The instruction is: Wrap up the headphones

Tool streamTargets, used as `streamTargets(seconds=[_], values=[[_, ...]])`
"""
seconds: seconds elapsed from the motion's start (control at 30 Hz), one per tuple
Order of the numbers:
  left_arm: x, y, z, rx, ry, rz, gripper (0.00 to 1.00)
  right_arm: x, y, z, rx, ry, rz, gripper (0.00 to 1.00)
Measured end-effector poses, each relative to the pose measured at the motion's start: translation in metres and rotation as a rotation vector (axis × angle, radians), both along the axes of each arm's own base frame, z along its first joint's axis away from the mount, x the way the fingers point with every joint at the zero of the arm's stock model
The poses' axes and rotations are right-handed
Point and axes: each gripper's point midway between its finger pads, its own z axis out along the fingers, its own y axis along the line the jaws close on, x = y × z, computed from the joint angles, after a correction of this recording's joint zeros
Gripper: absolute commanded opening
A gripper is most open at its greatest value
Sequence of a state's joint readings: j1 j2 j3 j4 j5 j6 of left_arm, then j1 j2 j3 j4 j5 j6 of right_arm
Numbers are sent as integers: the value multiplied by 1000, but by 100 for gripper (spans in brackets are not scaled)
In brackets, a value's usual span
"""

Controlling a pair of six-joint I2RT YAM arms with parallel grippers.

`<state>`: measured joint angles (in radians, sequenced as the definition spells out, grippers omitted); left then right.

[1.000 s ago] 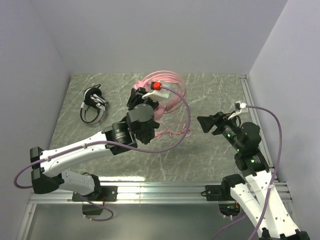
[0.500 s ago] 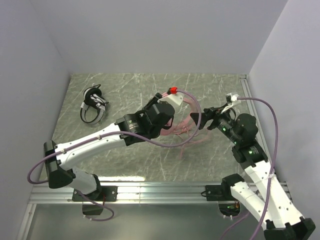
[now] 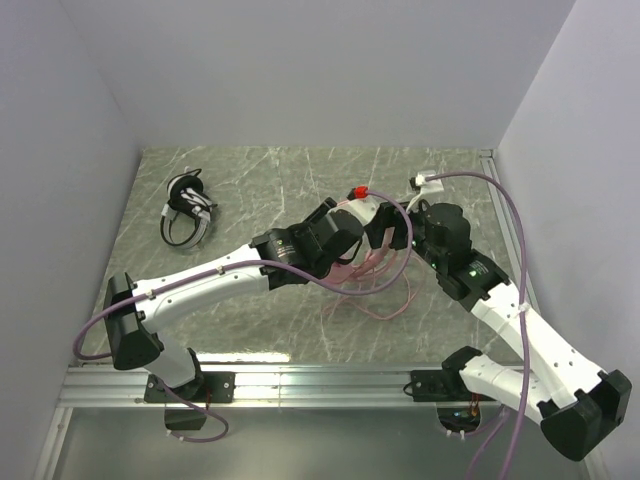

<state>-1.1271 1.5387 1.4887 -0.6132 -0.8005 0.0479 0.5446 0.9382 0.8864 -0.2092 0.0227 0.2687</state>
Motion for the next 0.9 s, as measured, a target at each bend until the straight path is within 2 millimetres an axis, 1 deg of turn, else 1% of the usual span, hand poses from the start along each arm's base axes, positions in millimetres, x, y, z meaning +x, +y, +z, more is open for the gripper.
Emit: streamTargets(seconds=[0.07, 0.13, 0.23, 0.43, 0.57, 0.67, 0.7, 0.77, 0.8, 0.87, 0.9], values=[[0, 0, 1, -5, -1, 0, 23, 1, -5, -5, -22, 12, -29, 90], [-1, 0, 2, -12, 0, 1, 23, 2, -9, -6, -31, 10, -44, 88], [-1, -1, 1, -16, 4, -2, 22, 3, -11, -7, -43, 8, -57, 88], [-2, -1, 0, -16, 12, -9, 22, 5, -10, -16, -76, 23, -59, 84], [-2, -1, 0, -17, 13, -8, 22, 6, -6, -27, -106, 49, -60, 82], [-2, -2, 0, -20, 14, -8, 22, 4, -4, -38, -132, 69, -62, 76], [-2, -2, -1, -21, 15, -10, 22, 4, -4, -41, -140, 75, -64, 70], [-3, -3, -1, -22, 19, -16, 22, 3, -4, -47, -152, 87, -67, 63], [-3, -4, -2, -28, 22, -17, 22, 3, -3, -50, -158, 94, -68, 41], [-4, -4, -2, -36, 29, -12, 24, 4, -5, -56, -180, 106, -77, 17], [-3, -2, -2, -40, 31, -9, 25, 4, -7, -59, -193, 114, -89, 0]])
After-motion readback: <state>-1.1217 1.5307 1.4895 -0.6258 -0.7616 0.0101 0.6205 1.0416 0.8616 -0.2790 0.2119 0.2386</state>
